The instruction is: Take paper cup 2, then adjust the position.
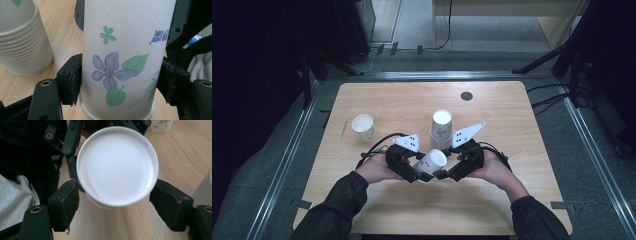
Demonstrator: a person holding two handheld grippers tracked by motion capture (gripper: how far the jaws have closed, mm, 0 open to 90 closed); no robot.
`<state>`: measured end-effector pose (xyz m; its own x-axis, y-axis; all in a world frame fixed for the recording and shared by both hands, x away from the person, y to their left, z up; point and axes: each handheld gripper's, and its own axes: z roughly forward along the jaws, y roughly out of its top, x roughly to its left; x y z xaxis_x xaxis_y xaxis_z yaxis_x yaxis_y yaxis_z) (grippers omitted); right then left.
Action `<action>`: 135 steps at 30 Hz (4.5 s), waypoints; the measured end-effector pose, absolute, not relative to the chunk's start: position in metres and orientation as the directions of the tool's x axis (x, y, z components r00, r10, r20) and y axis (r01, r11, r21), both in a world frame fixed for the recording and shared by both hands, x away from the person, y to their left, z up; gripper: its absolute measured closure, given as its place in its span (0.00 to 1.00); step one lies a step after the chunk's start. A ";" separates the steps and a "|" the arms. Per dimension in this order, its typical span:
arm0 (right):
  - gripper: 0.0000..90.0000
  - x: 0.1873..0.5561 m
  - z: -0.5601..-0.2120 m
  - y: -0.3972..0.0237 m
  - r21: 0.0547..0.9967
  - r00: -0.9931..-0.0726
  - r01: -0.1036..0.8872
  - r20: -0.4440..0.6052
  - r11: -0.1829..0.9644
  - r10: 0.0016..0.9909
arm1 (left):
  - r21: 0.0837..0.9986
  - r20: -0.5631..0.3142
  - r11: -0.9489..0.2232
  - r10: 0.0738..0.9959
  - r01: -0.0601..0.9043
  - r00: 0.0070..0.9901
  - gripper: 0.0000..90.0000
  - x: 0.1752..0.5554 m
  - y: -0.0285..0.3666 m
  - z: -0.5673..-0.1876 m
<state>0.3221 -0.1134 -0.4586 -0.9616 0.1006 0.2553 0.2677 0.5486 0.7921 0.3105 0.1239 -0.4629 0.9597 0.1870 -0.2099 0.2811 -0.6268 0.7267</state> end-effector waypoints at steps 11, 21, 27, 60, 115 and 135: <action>0.23 0.323 -0.459 -0.121 0.794 -0.952 0.305 0.274 0.526 0.138 | 0.669 -0.192 -0.687 0.210 0.285 0.959 0.33 0.322 0.133 -0.445; 0.23 0.324 -0.459 -0.124 0.806 -0.955 0.295 0.232 0.513 0.184 | 0.585 -0.159 -0.773 0.189 0.246 0.969 0.32 0.333 0.131 -0.428; 0.24 0.325 -0.461 -0.124 0.813 -0.955 0.290 0.214 0.505 0.205 | 0.534 -0.141 -0.805 0.217 0.259 0.966 0.32 0.339 0.126 -0.427; 0.29 0.319 -0.471 -0.100 0.815 -0.974 0.226 0.188 0.534 0.124 | 0.362 -0.124 -0.917 0.132 0.168 0.983 0.32 0.319 0.098 -0.447; 0.38 0.325 -0.446 -0.133 0.866 -0.974 0.225 0.192 0.446 0.118 | 0.667 -0.205 -0.687 0.200 0.286 0.958 0.15 0.321 0.144 -0.453; 0.38 0.325 -0.444 -0.121 0.874 -0.973 0.227 0.223 0.430 0.059 | 0.778 -0.208 -0.574 0.148 0.255 0.967 0.18 0.314 0.137 -0.456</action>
<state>0.3246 -0.1210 -0.4440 -0.9730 0.0591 0.2233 0.2266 0.4303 0.8738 0.3141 0.1365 -0.4561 0.9670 0.1475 -0.2075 0.2546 -0.5742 0.7781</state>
